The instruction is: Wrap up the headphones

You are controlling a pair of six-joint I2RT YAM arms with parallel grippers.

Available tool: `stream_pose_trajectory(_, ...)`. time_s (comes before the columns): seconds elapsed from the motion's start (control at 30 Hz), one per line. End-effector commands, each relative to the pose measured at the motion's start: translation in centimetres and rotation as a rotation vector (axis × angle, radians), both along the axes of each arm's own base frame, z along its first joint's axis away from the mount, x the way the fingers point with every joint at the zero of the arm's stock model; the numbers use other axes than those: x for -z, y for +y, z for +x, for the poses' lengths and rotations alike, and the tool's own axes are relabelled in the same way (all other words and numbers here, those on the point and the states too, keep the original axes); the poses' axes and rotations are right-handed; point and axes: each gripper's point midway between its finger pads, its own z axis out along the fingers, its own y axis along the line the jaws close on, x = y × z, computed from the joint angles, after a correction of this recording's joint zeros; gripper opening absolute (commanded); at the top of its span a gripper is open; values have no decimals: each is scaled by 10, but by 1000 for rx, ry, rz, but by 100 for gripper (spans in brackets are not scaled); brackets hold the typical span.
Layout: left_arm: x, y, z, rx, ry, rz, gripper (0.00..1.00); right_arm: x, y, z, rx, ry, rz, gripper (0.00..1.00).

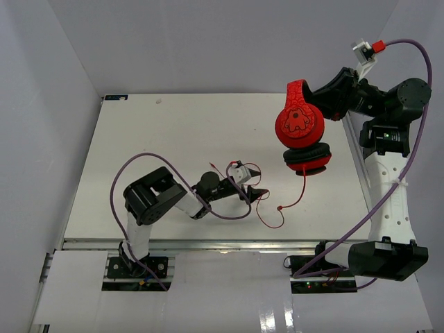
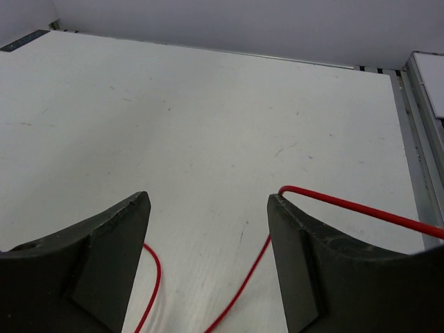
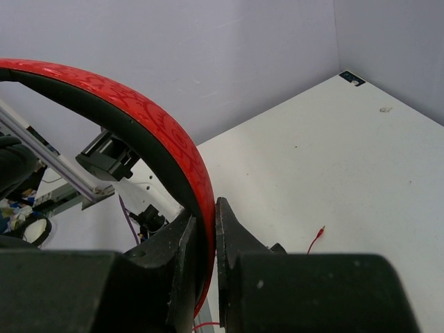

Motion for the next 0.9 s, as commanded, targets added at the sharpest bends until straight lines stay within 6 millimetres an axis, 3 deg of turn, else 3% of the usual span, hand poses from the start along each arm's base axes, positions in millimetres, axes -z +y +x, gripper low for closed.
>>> stream_pose_trajectory(0.0, -34, 45, 14, -116, -48, -57, 83, -22, 2, -16, -2, -53, 5, 8)
stream_pose_trajectory(0.13, -34, 73, 14, -95, 16, -23, 86, -20, 2, -14, 2, -51, 2, 8)
stream_pose_trajectory(0.3, -24, 64, -28, 170, 51, -10, 86, -16, 1, -11, 11, -46, 3, 8)
stream_pose_trajectory(0.53, -3, 11, -38, 285, 67, -8, 85, -16, 2, -13, 8, -37, 6, 8)
stream_pose_trajectory(0.77, -8, -30, -21, 273, 75, -75, 83, -11, 4, -18, 0, -27, 4, 8)
stream_pose_trajectory(0.87, -17, -39, -22, 302, 78, -117, 75, -9, 3, -17, 1, -24, 4, 8)
